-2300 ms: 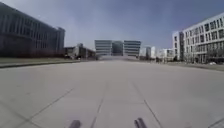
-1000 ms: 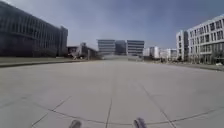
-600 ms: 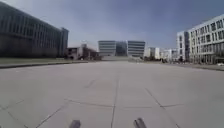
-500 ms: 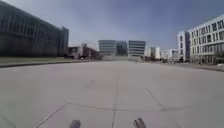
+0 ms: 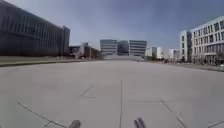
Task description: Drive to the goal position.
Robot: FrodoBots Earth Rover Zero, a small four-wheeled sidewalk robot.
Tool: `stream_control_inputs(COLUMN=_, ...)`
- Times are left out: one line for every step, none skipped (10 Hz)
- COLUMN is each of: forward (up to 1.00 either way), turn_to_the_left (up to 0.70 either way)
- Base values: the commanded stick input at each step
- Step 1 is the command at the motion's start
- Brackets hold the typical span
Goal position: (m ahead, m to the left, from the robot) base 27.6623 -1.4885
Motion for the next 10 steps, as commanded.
stream_control_inputs(forward=1.00, turn_to_the_left=0.00)
stream_control_inputs(forward=1.00, turn_to_the_left=0.00)
stream_control_inputs(forward=1.00, turn_to_the_left=0.00)
stream_control_inputs(forward=1.00, turn_to_the_left=0.00)
stream_control_inputs(forward=1.00, turn_to_the_left=0.00)
stream_control_inputs(forward=1.00, turn_to_the_left=0.00)
stream_control_inputs(forward=1.00, turn_to_the_left=0.00)
stream_control_inputs(forward=1.00, turn_to_the_left=0.00)
stream_control_inputs(forward=1.00, turn_to_the_left=0.00)
stream_control_inputs(forward=1.00, turn_to_the_left=0.00)
